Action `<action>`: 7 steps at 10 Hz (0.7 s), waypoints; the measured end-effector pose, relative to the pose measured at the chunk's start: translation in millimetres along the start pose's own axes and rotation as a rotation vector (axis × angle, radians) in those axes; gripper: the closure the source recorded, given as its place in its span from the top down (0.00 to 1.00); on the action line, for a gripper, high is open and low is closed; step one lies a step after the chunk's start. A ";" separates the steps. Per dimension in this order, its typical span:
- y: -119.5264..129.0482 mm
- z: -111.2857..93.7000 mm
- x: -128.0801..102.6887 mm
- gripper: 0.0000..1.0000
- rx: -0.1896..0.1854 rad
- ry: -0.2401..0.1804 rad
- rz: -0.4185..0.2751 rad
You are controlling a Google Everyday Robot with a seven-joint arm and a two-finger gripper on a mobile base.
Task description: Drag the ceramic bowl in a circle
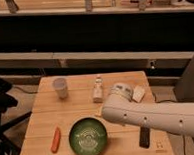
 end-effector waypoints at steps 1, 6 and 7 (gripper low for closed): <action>-1.7 1.4 -0.6 0.80 0.002 -0.003 -0.010; -6.1 13.1 1.2 0.80 0.022 -0.037 -0.064; -7.1 15.1 1.1 0.80 0.026 -0.042 -0.075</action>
